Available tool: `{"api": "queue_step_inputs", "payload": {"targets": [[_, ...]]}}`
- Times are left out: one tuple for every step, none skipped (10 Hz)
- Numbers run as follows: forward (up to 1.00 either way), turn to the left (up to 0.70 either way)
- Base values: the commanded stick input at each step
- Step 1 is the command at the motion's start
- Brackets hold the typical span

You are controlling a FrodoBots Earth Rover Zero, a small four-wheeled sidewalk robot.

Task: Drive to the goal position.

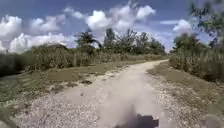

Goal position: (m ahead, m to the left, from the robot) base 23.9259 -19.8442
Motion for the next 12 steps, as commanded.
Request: {"api": "queue_step_inputs", "payload": {"targets": [[0.85, 0.0], [0.85, 0.0], [0.85, 0.0], [0.85, 0.0], [0.85, 0.0], [0.85, 0.0], [0.85, 0.0], [0.85, 0.0], [0.85, 0.0], [0.85, 0.0], [0.85, 0.0], [0.85, 0.0]]}}
